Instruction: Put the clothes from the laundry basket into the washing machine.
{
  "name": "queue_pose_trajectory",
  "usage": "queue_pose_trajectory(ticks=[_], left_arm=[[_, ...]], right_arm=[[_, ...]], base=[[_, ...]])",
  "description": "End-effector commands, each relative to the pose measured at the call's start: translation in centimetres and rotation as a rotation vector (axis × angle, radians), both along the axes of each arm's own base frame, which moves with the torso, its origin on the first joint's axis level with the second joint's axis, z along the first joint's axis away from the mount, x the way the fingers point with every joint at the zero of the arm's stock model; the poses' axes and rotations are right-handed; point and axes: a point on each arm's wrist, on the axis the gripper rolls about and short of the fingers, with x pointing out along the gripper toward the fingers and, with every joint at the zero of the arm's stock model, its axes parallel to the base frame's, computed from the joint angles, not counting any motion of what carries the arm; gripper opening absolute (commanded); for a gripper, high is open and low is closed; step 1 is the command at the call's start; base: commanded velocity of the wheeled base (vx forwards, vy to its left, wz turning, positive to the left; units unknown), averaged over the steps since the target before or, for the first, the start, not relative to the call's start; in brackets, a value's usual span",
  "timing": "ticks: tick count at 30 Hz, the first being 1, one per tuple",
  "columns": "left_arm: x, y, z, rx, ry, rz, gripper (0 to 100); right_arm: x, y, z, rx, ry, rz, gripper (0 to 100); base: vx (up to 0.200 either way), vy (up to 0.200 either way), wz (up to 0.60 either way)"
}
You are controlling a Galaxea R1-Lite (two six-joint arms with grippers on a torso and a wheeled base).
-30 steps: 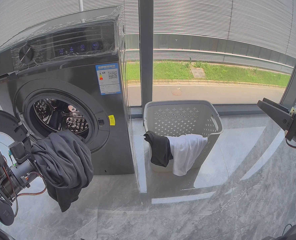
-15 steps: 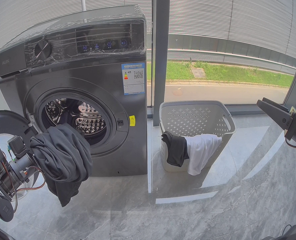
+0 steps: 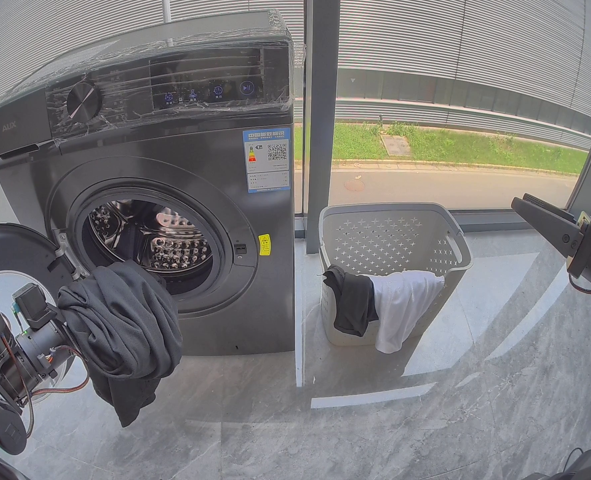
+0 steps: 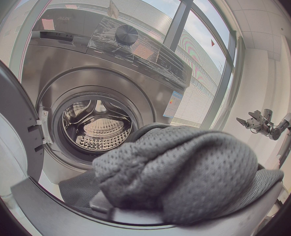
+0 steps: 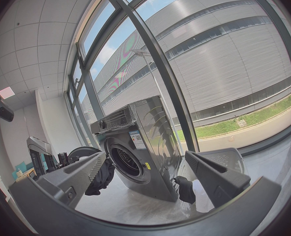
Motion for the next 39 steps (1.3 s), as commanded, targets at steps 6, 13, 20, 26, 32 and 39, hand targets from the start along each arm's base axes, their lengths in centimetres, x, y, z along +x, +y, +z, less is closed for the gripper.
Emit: queue_pose_trajectory(ticks=[6, 13, 20, 26, 32, 39], left_arm=[[-0.8, 0.0, -0.2, 0.000, 0.006, 0.001, 0], [-0.7, 0.0, -0.3, -0.004, 0.017, -0.004, 0], [-0.2, 0.0, 0.1, -0.012, 0.006, -0.009, 0], [-0.2, -0.3, -0.2, -0.002, 0.013, -0.027, 0], [0.7, -0.7, -0.5, 0.003, 0.024, -0.056, 0], [1.9, -0.7, -0.4, 0.013, 0.007, -0.057, 0]], right_arm=[[0.1, 0.0, 0.1, 0.001, -0.001, 0.001, 100], [0.1, 0.0, 0.1, 0.001, -0.001, 0.001, 100], [0.2, 0.0, 0.2, 0.002, -0.005, 0.001, 100], [0.3, 0.1, 0.2, 0.000, -0.003, 0.004, 100], [0.3, 0.2, 0.2, -0.001, -0.006, 0.007, 100], [0.5, 0.2, 0.3, -0.001, -0.006, 0.005, 100]], base=[[0.000, 0.200, 0.00], [0.000, 0.171, 0.00], [0.000, 0.000, 0.00], [0.000, 0.000, 0.00], [0.167, 0.000, 0.00], [0.200, 0.000, 0.00]])
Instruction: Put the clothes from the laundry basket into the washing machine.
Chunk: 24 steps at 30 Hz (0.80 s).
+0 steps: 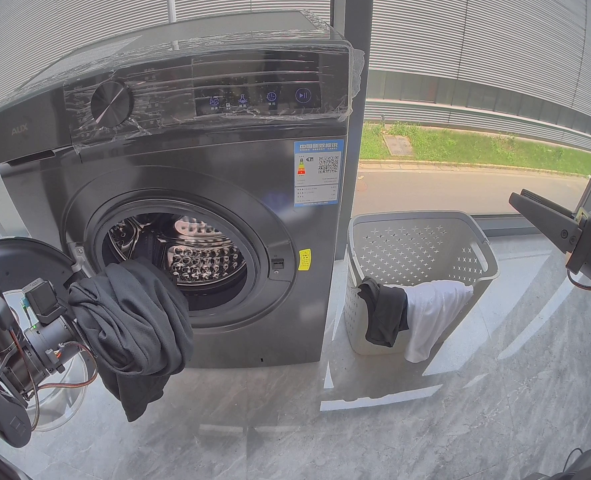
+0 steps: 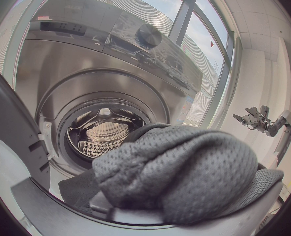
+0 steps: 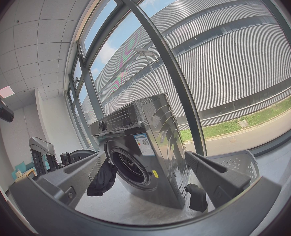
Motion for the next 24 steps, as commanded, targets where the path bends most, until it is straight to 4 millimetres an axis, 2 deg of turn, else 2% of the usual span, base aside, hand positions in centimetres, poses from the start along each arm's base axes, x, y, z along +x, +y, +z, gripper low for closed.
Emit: queue_pose_trajectory(ticks=[1, 3, 11, 18, 21, 24], left_arm=[[0.7, -0.1, -0.4, 0.004, 0.015, -0.002, 0], [0.8, -0.4, -0.8, 0.019, 0.031, -0.014, 0], [0.4, -0.9, -1.9, 0.043, 0.075, -0.047, 0], [1.6, -0.9, -2.6, 0.010, 0.124, 0.014, 0], [4.6, -0.8, -2.4, -0.024, 0.100, 0.120, 0], [6.6, -1.3, -2.7, -0.030, 0.087, 0.155, 0]], right_arm=[[0.3, 0.1, 0.2, 0.000, -0.002, 0.000, 100], [0.4, 0.1, 0.3, 0.001, -0.007, 0.000, 100], [0.8, 0.2, 0.5, 0.002, -0.010, 0.000, 100], [1.2, 0.2, 0.9, 0.004, -0.020, 0.000, 100], [1.3, 0.3, 1.1, 0.005, -0.025, 0.000, 100], [1.4, 0.2, 1.1, 0.006, -0.022, -0.001, 100]], base=[[0.200, 0.000, 0.00], [0.200, 0.000, 0.00], [0.000, 0.000, 0.00], [0.000, 0.000, 0.00], [0.000, 0.000, 0.00], [0.000, 0.000, 0.00]])
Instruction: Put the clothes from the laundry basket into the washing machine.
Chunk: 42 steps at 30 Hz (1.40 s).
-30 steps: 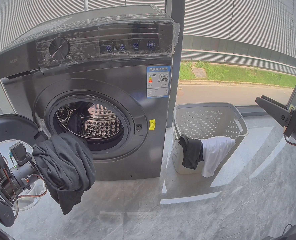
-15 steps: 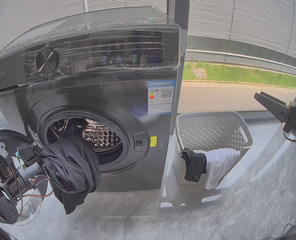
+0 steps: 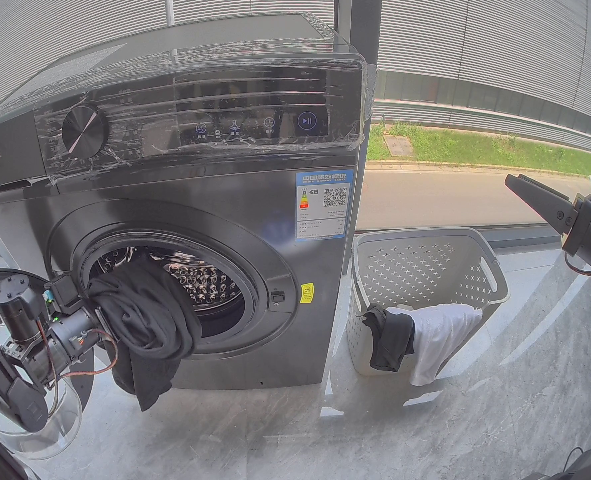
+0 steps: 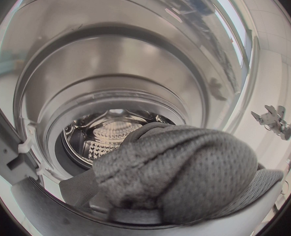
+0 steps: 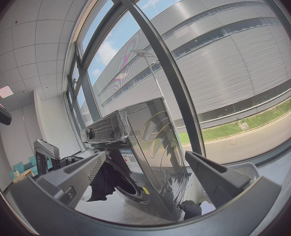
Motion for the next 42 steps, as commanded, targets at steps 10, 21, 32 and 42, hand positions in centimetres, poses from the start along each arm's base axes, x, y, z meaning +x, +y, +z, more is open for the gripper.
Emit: queue_pose_trajectory(ticks=[10, 21, 32, 42], left_arm=[[7.2, -3.0, -3.7, -0.148, 0.074, 0.146, 0], [10.8, -3.4, -5.7, -0.296, 0.090, 0.293, 0], [13.9, -3.8, -5.9, -0.397, 0.021, 0.384, 0], [17.2, -5.0, -5.5, -0.417, -0.086, 0.357, 0]], right_arm=[[1.1, 0.1, 0.7, 0.004, -0.012, -0.008, 100], [2.5, 0.3, 1.0, 0.005, -0.014, -0.010, 100], [3.2, 0.4, 0.8, 0.002, 0.000, -0.013, 100], [3.7, 0.6, 1.0, 0.003, -0.005, -0.011, 100]], base=[[0.000, 0.000, 0.00], [0.000, 0.000, 0.00], [0.000, 0.000, 0.00], [0.000, 0.000, 0.00]])
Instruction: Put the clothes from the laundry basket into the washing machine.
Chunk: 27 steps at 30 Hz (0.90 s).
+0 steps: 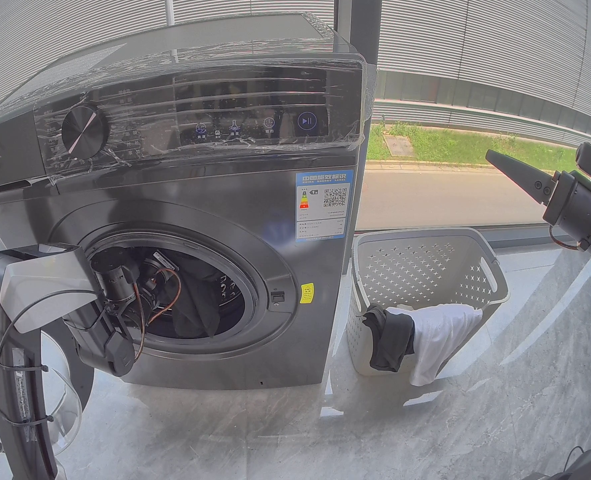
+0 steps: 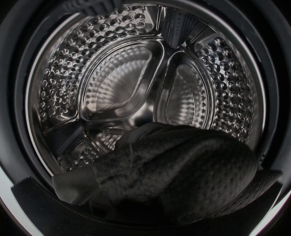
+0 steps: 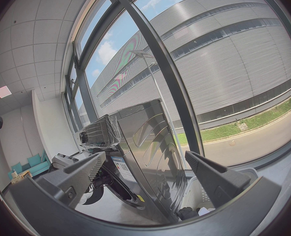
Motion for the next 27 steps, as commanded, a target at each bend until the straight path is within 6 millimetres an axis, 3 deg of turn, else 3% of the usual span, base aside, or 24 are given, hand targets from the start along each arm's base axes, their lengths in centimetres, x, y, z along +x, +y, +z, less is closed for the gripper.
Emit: queue_pose_trajectory(ticks=[1, 5, 14, 19, 25, 26, 27], left_arm=[[1.9, -0.3, 0.3, -0.015, -0.072, 0.016, 0], [2.6, -0.5, 0.7, -0.020, -0.102, 0.016, 0], [4.1, -0.1, -1.3, -0.057, -0.092, 0.054, 0], [5.4, -0.2, -0.9, -0.117, -0.147, 0.088, 0], [5.5, -0.2, -0.9, -0.122, -0.152, 0.092, 0], [5.5, -0.2, -0.6, -0.124, -0.158, 0.093, 100], [5.6, -0.3, -0.5, -0.125, -0.162, 0.090, 100]], right_arm=[[0.3, 0.1, 0.0, 0.000, 0.001, 0.001, 100], [0.5, 0.1, -0.1, -0.003, 0.007, 0.001, 100], [0.9, 0.2, 0.0, -0.002, 0.004, -0.001, 100], [1.1, 0.2, 0.0, -0.003, 0.006, -0.001, 100], [1.1, 0.2, 0.0, -0.002, 0.004, 0.001, 100], [1.1, 0.2, 0.0, -0.002, 0.004, -0.001, 100], [1.1, 0.2, 0.0, -0.002, 0.004, -0.001, 100]], base=[[0.000, 0.000, 0.00], [0.000, 0.000, 0.00], [0.000, 0.000, 0.00], [0.000, 0.000, 0.00], [0.000, 0.000, 0.00], [0.000, 0.000, 0.00], [0.000, 0.000, 0.00]])
